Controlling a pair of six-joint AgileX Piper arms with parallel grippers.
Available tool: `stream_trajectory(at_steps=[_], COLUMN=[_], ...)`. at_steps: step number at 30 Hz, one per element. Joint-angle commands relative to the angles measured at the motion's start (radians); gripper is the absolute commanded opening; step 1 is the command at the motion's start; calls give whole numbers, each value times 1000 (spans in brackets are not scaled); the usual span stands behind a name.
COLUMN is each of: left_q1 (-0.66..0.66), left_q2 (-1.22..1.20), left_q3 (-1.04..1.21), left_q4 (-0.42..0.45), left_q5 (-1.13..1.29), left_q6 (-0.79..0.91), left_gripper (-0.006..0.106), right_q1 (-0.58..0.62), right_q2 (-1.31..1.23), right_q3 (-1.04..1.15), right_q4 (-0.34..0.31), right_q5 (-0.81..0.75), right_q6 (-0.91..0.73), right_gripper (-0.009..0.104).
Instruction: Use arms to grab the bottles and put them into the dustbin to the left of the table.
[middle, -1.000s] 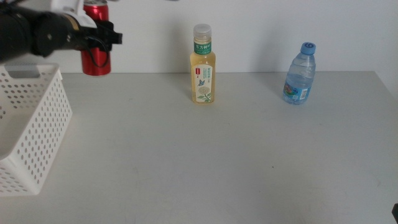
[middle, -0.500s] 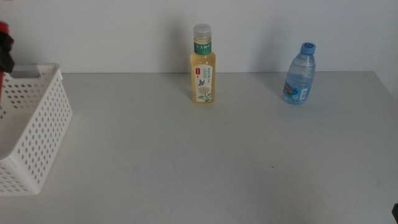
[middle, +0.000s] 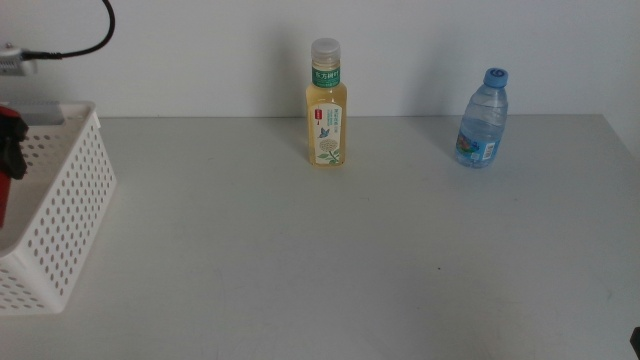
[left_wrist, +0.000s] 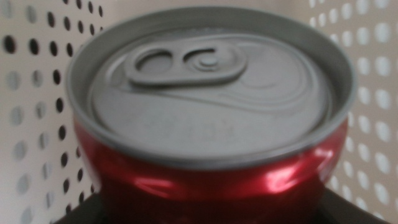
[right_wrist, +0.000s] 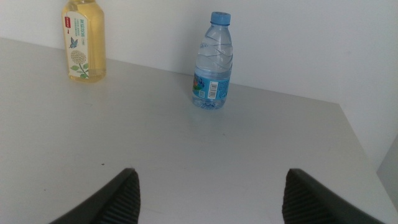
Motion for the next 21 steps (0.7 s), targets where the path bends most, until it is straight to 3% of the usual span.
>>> stream_trajectory(at_steps=[1, 8, 14, 18, 21], left_q1=[2, 2, 0, 0, 0], left_q2=[-23, 57, 85, 84, 77], left_q3=[-40, -40, -40, -41, -46], left_q4=[-3, 7, -24, -17, -18], left_q5=[-42, -48, -38, -36, -12], left_q6=[-10, -10, -2, -2, -10], left_gripper=[-1, 14, 45, 75, 88], right_q1=[-8, -8, -8, -8, -8], right_q2=[-21, -21, -21, -21, -21], right_q3=[-9, -9, -9, -9, -9], right_q4=[-6, -6, -3, -3, -3], right_q5=[-71, -71, -71, -71, -71], right_q6=[-5, -5, -5, -5, -5], right_gripper=[58, 58, 58, 58, 58])
